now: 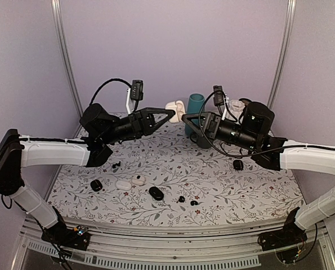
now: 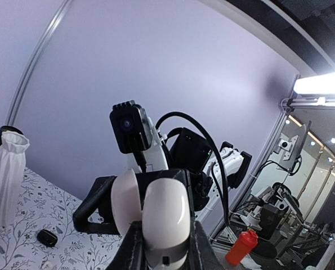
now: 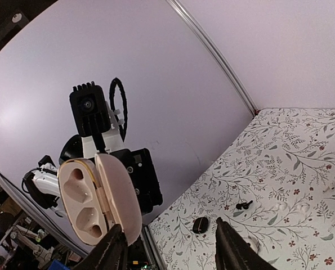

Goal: Insert the wireless bluetooth earbuds into the charging case
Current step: Pass from the left arm to the right

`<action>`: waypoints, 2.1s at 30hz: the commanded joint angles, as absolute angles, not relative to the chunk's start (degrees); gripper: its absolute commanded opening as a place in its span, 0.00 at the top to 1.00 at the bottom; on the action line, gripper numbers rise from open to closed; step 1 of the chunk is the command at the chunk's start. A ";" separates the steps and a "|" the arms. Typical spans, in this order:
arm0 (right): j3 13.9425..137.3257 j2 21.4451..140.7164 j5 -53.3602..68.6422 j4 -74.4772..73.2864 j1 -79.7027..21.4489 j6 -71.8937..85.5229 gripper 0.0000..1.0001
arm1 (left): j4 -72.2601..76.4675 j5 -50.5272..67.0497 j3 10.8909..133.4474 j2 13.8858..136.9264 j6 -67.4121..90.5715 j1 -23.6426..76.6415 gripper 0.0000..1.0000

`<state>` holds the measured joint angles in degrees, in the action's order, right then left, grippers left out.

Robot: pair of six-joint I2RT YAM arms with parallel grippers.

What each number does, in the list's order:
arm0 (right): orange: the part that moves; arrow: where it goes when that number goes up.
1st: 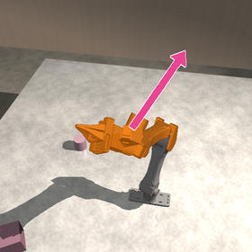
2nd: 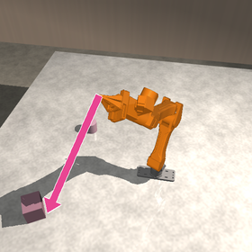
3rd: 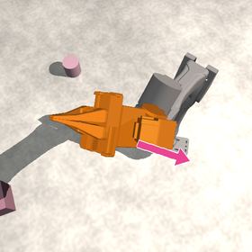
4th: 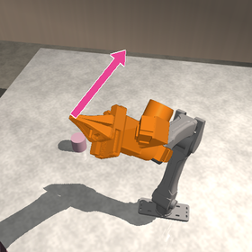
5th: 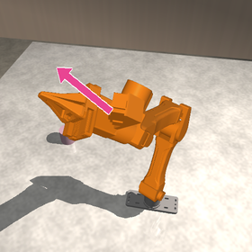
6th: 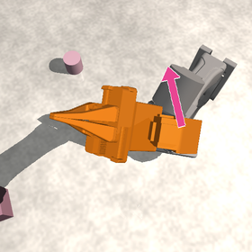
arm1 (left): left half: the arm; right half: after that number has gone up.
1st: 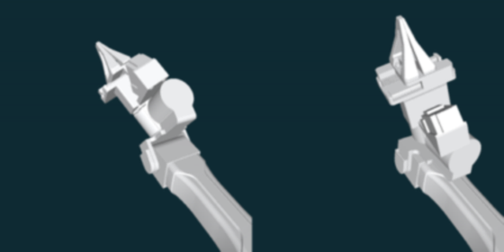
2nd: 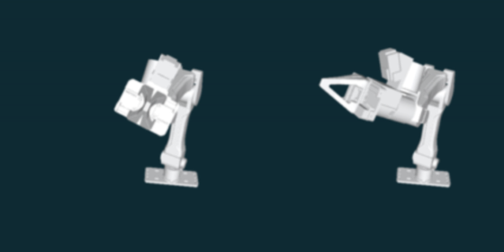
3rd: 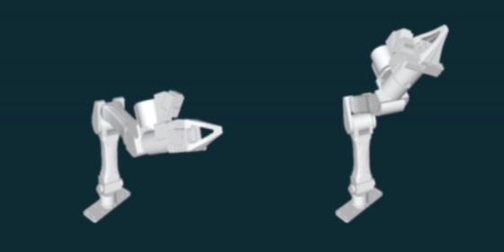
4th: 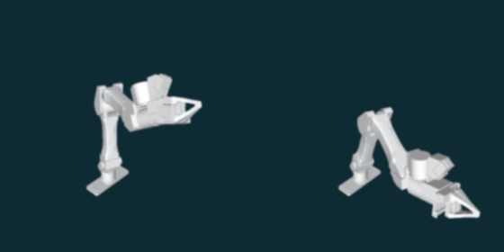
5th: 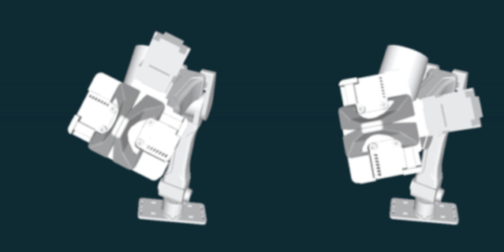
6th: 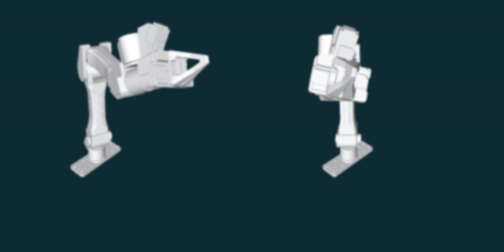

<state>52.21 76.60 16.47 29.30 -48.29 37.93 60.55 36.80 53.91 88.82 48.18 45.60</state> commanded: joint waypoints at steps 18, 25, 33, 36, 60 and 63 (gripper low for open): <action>53.78 78.53 20.04 35.68 -48.69 41.40 0.70 | 60.80 37.53 55.35 89.02 47.91 45.73 1.00; 53.71 78.12 20.21 35.60 -48.70 41.40 0.93 | 60.62 37.36 55.28 89.23 47.92 45.76 1.00; 53.66 76.29 19.07 32.85 -48.73 39.70 0.97 | 58.51 37.09 54.85 88.51 46.26 45.66 0.75; 54.80 75.09 18.46 27.63 -48.69 37.24 0.97 | 55.62 37.59 54.84 87.21 43.70 45.37 0.59; 74.37 71.18 12.90 -20.45 -48.86 0.94 0.97 | 9.39 40.87 61.17 78.18 3.73 43.55 0.32; 75.71 71.57 11.44 -22.60 -49.13 -1.87 0.96 | 6.12 41.54 62.94 78.81 1.56 43.60 0.32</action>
<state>73.12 72.38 14.52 -16.80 -48.69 4.19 13.72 41.17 60.12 79.40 7.64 44.12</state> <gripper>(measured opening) 0.048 0.685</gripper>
